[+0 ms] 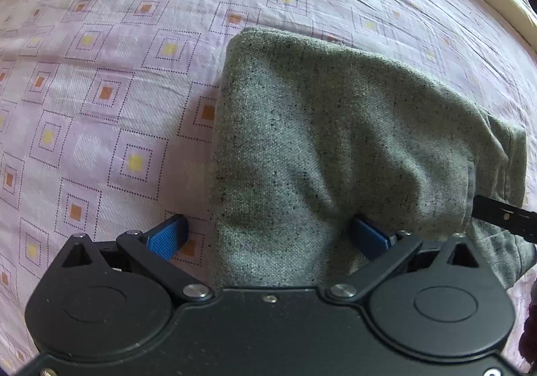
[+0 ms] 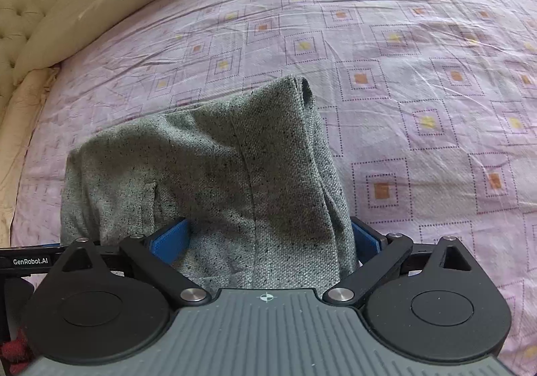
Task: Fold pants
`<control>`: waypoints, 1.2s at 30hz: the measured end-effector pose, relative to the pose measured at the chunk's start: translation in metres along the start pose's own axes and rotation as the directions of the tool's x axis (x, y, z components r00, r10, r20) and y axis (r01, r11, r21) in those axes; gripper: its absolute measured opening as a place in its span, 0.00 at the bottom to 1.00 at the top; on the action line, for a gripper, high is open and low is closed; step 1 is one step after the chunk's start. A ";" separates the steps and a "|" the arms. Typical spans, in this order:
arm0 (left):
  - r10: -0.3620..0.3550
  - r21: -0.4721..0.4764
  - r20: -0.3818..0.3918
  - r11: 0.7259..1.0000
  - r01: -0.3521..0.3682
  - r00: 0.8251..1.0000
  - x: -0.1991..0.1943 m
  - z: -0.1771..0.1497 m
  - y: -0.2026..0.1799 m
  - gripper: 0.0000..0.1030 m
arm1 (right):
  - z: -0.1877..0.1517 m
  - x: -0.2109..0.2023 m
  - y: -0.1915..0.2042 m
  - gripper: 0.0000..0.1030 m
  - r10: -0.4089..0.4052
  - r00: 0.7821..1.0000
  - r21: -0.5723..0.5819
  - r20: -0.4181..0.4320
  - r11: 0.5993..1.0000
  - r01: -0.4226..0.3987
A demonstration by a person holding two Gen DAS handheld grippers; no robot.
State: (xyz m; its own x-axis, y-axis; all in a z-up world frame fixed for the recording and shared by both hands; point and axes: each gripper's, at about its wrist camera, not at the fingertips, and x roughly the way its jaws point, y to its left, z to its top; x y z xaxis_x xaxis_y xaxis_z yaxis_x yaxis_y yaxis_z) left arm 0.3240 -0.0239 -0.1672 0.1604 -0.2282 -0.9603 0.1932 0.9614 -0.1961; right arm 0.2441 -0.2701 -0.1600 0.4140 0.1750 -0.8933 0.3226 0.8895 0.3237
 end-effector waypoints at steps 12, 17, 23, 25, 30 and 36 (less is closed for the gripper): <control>0.020 0.015 0.133 1.000 -0.022 0.991 -0.077 -0.031 0.000 0.18 | -0.020 -0.084 0.033 0.23 -0.019 0.997 -0.026 0.069 0.999 0.021; 0.074 -0.009 0.175 0.997 -0.074 0.982 -0.118 -0.052 0.045 0.18 | -0.035 -0.104 0.081 0.23 0.012 0.999 -0.105 0.052 0.994 -0.007; 0.132 -0.067 0.187 0.990 -0.121 0.973 -0.149 -0.046 0.126 0.18 | -0.031 -0.088 0.158 0.23 0.104 0.995 -0.197 0.003 0.975 -0.101; 0.152 -0.091 0.198 0.987 -0.136 0.968 -0.157 -0.035 0.150 0.18 | -0.022 -0.078 0.184 0.23 0.124 0.992 -0.220 -0.008 0.968 -0.123; 0.175 -0.160 0.219 0.977 -0.142 0.960 -0.168 0.004 0.204 0.18 | 0.007 -0.052 0.260 0.23 0.143 0.990 -0.313 -0.003 0.940 -0.136; 0.147 -0.154 0.243 0.982 -0.111 0.959 -0.168 0.029 0.230 0.18 | 0.024 -0.040 0.296 0.23 0.146 0.989 -0.302 0.040 0.945 -0.127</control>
State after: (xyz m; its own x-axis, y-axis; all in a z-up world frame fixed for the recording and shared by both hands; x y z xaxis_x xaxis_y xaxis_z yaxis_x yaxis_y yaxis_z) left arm 0.3696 0.2307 -0.0456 0.4171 -0.1152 -0.9015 0.0229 0.9929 -0.1163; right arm 0.3437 -0.0238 -0.0207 0.4901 0.2856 -0.8236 -0.0045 0.9456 0.3252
